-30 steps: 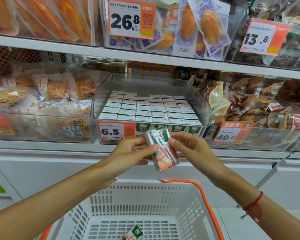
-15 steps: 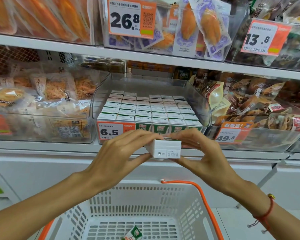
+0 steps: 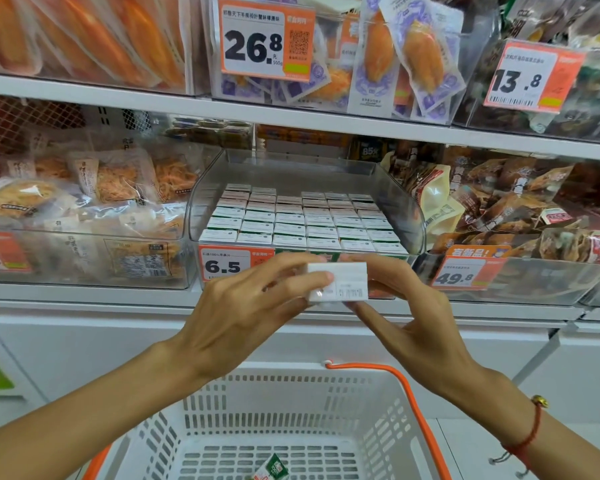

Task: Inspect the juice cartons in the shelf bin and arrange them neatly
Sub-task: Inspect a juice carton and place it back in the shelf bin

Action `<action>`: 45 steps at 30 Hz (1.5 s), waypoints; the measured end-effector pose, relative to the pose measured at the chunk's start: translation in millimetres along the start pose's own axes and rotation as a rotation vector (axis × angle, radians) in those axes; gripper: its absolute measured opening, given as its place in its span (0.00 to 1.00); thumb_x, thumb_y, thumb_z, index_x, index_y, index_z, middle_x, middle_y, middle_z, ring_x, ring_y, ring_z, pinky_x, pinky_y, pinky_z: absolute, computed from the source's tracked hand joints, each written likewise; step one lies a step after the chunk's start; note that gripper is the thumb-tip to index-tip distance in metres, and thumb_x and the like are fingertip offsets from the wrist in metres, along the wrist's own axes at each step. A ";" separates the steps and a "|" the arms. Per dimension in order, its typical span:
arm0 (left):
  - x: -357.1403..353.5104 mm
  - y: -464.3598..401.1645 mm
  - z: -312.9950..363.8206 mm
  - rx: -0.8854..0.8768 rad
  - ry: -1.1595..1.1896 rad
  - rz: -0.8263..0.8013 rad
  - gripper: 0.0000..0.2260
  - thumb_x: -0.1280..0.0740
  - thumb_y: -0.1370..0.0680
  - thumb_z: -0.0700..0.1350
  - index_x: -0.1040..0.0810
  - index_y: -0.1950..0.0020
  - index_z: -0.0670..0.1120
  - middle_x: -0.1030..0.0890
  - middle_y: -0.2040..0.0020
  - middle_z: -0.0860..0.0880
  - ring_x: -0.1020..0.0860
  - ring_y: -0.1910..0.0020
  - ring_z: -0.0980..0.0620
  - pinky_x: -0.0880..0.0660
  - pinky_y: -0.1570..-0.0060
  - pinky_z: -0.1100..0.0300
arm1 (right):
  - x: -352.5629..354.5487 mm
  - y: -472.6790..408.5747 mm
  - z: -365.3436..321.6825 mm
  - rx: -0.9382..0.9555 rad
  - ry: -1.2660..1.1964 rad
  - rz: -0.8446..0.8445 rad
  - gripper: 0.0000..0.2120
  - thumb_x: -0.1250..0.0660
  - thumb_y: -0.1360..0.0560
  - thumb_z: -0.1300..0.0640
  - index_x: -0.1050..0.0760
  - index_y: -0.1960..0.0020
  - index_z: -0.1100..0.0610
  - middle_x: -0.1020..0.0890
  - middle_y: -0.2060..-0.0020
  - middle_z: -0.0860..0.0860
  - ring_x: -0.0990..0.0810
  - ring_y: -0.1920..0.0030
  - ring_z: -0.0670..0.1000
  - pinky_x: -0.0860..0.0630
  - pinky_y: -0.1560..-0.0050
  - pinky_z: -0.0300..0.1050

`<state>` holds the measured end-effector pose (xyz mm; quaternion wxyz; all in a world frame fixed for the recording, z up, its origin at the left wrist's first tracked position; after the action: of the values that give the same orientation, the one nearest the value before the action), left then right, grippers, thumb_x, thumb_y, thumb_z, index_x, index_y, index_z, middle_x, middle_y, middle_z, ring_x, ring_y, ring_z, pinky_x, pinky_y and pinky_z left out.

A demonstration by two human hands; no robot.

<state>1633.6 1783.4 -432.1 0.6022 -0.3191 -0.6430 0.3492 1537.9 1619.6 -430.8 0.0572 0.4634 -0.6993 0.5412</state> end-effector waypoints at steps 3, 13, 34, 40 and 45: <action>-8.3 0.0 -10.3 0.466 0.519 -0.080 0.17 0.31 0.24 0.55 0.29 0.37 0.64 0.25 0.38 0.65 0.19 0.48 0.62 0.20 0.55 0.64 | -2.3 -2.6 0.9 -0.033 0.011 -0.049 0.29 0.34 0.22 0.50 0.42 0.25 0.43 0.29 0.34 0.30 0.26 0.35 0.39 0.26 0.37 0.37; -40.7 16.9 -8.8 1.187 1.117 -0.219 0.16 0.30 0.25 0.50 0.25 0.39 0.62 0.18 0.43 0.62 0.20 0.46 0.62 0.29 0.72 0.67 | 2.3 -3.7 28.5 -0.452 -0.308 -0.464 0.36 0.24 0.32 0.46 0.36 0.28 0.38 0.24 0.35 0.35 0.26 0.34 0.40 0.28 0.32 0.42; -57.6 38.4 5.1 1.605 1.364 -0.745 0.37 0.32 0.39 0.71 0.27 0.36 0.52 0.15 0.47 0.47 0.16 0.49 0.53 0.21 0.67 0.65 | -23.7 13.6 44.3 -1.104 -0.481 -0.385 0.31 0.34 0.43 0.26 0.20 0.50 0.47 0.13 0.57 0.48 0.14 0.56 0.49 0.19 0.58 0.40; -60.9 32.9 2.0 1.571 1.394 -0.429 0.34 0.24 0.39 0.53 0.25 0.34 0.47 0.15 0.47 0.43 0.15 0.49 0.51 0.19 0.56 0.64 | -26.7 15.6 43.6 -1.143 -0.680 -0.418 0.17 0.27 0.37 0.38 0.14 0.56 0.48 0.13 0.53 0.52 0.14 0.52 0.50 0.19 0.59 0.38; -49.7 22.5 -7.1 1.191 1.009 -0.175 0.31 0.21 0.33 0.40 0.31 0.42 0.67 0.22 0.42 0.57 0.18 0.46 0.52 0.25 0.63 0.74 | -29.3 11.6 39.7 -1.025 -0.751 -0.260 0.18 0.25 0.35 0.52 0.17 0.46 0.51 0.13 0.53 0.51 0.15 0.54 0.47 0.20 0.56 0.36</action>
<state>1644.0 1755.0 -478.0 0.9165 -0.0105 -0.0190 0.3994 1562.9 1604.5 -472.2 0.0876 0.6160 -0.7796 -0.0716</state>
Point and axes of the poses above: each hand's wrist, its own y-axis away from the middle knuckle, its own x-axis out of the back of the hand, z = x × y, the point moved 5 cm from there along -y, towards the middle knuckle
